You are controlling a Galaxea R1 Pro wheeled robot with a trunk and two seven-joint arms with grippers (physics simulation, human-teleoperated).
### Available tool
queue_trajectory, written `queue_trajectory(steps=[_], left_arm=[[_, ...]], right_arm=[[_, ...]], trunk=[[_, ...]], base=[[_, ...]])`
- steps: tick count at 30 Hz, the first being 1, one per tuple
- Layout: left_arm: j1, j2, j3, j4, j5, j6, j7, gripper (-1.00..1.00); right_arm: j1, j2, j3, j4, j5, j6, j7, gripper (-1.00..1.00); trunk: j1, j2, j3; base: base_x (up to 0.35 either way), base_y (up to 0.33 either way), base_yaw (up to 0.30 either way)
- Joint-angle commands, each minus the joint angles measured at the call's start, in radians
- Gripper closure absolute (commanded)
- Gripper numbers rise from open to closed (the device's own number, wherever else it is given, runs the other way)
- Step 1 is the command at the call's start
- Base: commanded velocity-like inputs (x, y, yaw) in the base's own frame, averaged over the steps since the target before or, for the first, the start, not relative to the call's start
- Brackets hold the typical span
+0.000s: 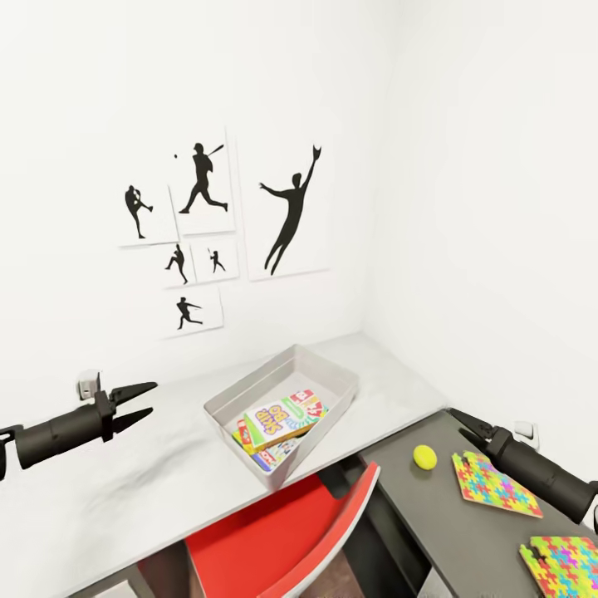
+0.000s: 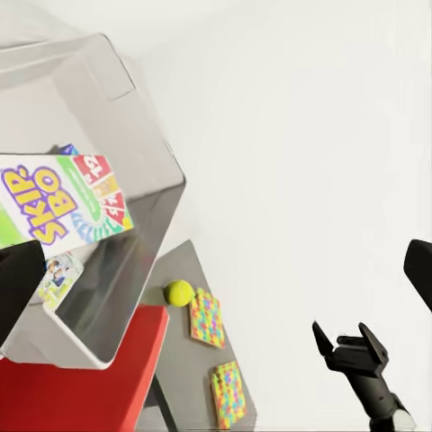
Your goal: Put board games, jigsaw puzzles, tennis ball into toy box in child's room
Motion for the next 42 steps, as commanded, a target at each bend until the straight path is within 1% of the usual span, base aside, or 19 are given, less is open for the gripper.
queue_trajectory(steps=[1, 2, 3, 4, 6, 7, 12, 15, 19, 22, 24, 25, 29, 35, 42], left_arm=[[0.0, 0.003, 0.001, 0.0, -0.018, 0.003, -0.022, -1.0], [0.001, 0.008, -0.004, 0.0, -0.035, 0.003, -0.047, -1.0], [0.001, 0.01, -0.007, -0.001, -0.045, 0.003, -0.059, -1.0], [0.001, 0.013, -0.014, -0.001, -0.065, 0.003, -0.087, -1.0], [0.002, 0.015, -0.019, -0.001, -0.083, 0.003, -0.116, -1.0], [0.002, 0.016, -0.022, -0.001, -0.098, 0.003, -0.147, -1.0], [0.002, 0.018, -0.028, -0.001, -0.118, 0.003, -0.216, -1.0], [0.002, 0.018, -0.029, -0.001, -0.122, 0.003, -0.233, -1.0], [0.001, 0.018, -0.027, 0.002, -0.125, 0.003, -0.24, -1.0], [0.0, 0.019, -0.025, 0.004, -0.148, 0.002, -0.242, -1.0], [-0.001, 0.018, -0.024, 0.005, -0.17, 0.0, -0.243, -1.0], [-0.001, 0.016, -0.022, 0.005, -0.193, -0.001, -0.245, -1.0], [-0.002, 0.011, -0.023, 0.002, -0.226, -0.003, -0.251, -1.0], [-0.001, 0.007, -0.027, -0.003, -0.245, -0.005, -0.262, -1.0], [-0.001, 0.006, -0.028, -0.005, -0.247, -0.005, -0.265, -1.0]], right_arm=[[-0.002, 0.0, -0.001, 0.0, 0.005, 0.005, 0.006, -1.0], [-0.002, 0.0, -0.001, 0.0, 0.005, 0.005, 0.006, -1.0], [-0.002, 0.0, -0.001, 0.0, 0.005, 0.005, 0.006, -1.0], [-0.002, 0.0, -0.001, 0.0, 0.005, 0.005, 0.006, -1.0], [-0.002, 0.0, -0.002, 0.0, 0.005, 0.005, 0.007, -1.0], [-0.002, 0.0, -0.002, 0.0, 0.005, 0.006, 0.007, -1.0], [-0.002, 0.0, -0.003, 0.0, 0.005, 0.006, 0.007, -1.0], [-0.002, 0.0, -0.004, 0.0, 0.005, 0.006, 0.008, -1.0], [-0.002, 0.0, -0.004, 0.0, 0.005, 0.006, 0.008, -1.0], [-0.002, 0.0, -0.004, 0.0, 0.005, 0.007, 0.009, -1.0], [-0.002, 0.0, -0.004, 0.0, 0.005, 0.006, 0.013, -1.0], [-0.002, -0.001, -0.004, 0.0, 0.006, 0.006, 0.019, -1.0], [-0.002, -0.001, -0.004, 0.0, 0.005, 0.006, 0.033, -1.0], [-0.002, 0.0, -0.002, 0.0, 0.011, 0.003, 0.043, -1.0], [-0.002, 0.0, -0.002, 0.0, 0.009, 0.004, 0.044, -1.0]], trunk=[[0.001, -0.002, -0.001], [0.001, -0.002, 0.0], [0.001, -0.002, 0.001], [0.001, -0.002, 0.002], [0.001, -0.002, 0.004], [0.001, -0.002, 0.005], [0.001, -0.002, 0.01], [0.001, -0.002, 0.013], [0.001, -0.002, 0.018], [0.001, -0.002, 0.021], [0.001, -0.002, 0.023], [0.001, -0.002, 0.024], [0.001, -0.002, 0.026], [0.001, -0.002, 0.027], [0.001, -0.002, 0.027]], base=[[-0.011, 0.003, -0.225], [-0.007, 0.002, -0.225], [-0.006, 0.002, -0.225], [-0.004, 0.001, -0.225], [-0.003, 0.001, -0.225], [-0.002, 0.0, -0.225], [-0.001, 0.0, -0.225], [0.0, 0.0, -0.225], [0.0, 0.0, -0.225], [0.0, 0.0, -0.225], [0.0, 0.0, -0.225], [0.0, 0.0, -0.21], [0.0, 0.0, -0.13], [0.0, 0.0, -0.032], [0.0, 0.0, -0.004]])
